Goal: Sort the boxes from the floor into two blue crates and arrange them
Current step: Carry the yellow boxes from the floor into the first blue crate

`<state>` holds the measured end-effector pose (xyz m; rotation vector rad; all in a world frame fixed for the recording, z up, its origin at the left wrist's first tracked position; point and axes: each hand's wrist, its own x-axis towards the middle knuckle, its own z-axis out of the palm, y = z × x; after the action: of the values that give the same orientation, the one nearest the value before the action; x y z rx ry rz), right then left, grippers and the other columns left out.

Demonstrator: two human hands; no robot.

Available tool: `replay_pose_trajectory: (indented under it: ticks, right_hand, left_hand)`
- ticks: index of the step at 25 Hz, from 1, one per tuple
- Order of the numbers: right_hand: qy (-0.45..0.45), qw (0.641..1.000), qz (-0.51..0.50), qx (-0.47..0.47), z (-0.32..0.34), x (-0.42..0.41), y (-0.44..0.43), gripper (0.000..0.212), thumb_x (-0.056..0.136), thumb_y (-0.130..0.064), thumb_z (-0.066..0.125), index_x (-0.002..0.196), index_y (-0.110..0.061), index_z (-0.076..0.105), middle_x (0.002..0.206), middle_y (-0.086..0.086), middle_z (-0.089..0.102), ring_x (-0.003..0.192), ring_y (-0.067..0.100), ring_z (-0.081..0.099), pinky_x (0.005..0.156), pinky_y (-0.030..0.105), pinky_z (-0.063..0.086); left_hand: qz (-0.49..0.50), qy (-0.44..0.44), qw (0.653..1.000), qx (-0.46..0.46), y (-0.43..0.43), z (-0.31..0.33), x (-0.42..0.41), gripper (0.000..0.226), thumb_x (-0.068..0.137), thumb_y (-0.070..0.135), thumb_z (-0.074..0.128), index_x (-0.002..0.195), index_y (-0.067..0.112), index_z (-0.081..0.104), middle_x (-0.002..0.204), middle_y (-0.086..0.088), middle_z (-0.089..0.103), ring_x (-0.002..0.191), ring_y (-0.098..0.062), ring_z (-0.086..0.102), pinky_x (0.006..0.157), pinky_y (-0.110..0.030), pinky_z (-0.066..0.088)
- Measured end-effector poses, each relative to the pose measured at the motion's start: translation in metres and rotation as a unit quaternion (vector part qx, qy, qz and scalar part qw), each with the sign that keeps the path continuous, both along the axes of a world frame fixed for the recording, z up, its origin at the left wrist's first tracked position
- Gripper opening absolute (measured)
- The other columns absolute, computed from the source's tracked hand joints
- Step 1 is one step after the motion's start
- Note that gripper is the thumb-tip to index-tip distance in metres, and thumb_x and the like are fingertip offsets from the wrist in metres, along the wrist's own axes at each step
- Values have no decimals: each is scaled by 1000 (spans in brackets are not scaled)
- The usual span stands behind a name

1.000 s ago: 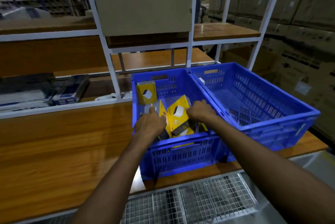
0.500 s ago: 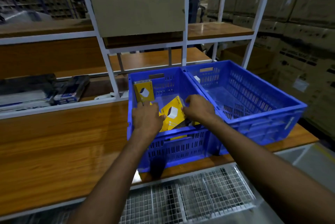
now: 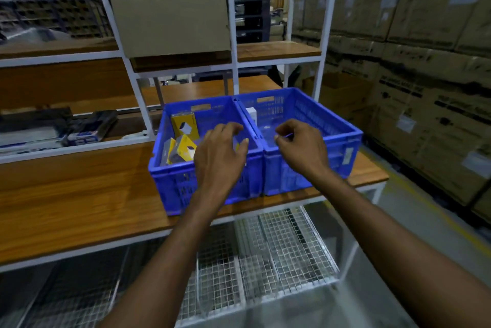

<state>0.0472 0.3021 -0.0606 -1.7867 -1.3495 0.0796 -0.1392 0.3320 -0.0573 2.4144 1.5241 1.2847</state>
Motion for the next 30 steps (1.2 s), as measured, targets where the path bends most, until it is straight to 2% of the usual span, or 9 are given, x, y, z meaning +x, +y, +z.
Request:
replay_pose_trajectory:
  ticks: [4,9,12,15,22,25,30]
  right_hand:
    - [3,1000,-24,2,-8,40,-99,14,89,-35,69,100,-29,73,90,-7,75,88,16,70,77,35,56]
    - [2,996,-92,11,-9,78,-210,13,85,-33,71,97,-30,72,91,-12,74,88,11,70,79,34,56]
    - [-11,990,-136,32,-6,85,-278,16,88,-32,72,103,-29,74,96,-13,73,91,7,68,81,35,59]
    - [-42,982,-178,51,-7,82,-345,21,90,-31,71,111,-27,74,105,-9,73,99,9,67,86,36,59]
    - [-52,956,-289,11,-31,55,-521,27,89,-31,70,116,-29,69,110,-11,70,106,10,64,92,39,57]
    - [-51,942,-333,-20,-38,51,-600,32,89,-24,70,120,-30,68,114,-10,69,108,11,62,94,41,56]
    - [-6,905,-424,-37,-48,49,-739,40,85,-10,66,120,-28,70,117,-10,70,110,10,63,97,37,56]
  left_hand:
    - [-46,-9,999,6,-88,-9,43,24,91,42,67,112,28,67,106,6,70,101,-22,65,79,-40,53]
    - [-116,1,993,-6,-169,-7,79,31,94,46,64,120,28,65,114,7,69,107,-21,63,82,-40,52]
    - [-174,16,985,16,-212,-4,97,36,95,47,62,126,28,63,120,5,68,111,-22,61,86,-41,52]
    - [-230,11,973,33,-259,-4,110,37,93,38,64,128,26,63,123,2,67,113,-23,60,89,-42,50]
    - [-376,15,927,15,-391,-38,128,34,94,33,63,126,24,63,121,1,66,112,-21,59,91,-38,47]
    - [-437,34,899,13,-457,-45,140,36,95,35,62,129,26,61,122,3,65,113,-21,59,91,-38,48]
    - [-523,41,851,-22,-566,-53,165,35,96,39,59,130,34,57,127,11,60,110,-15,63,80,-38,55]
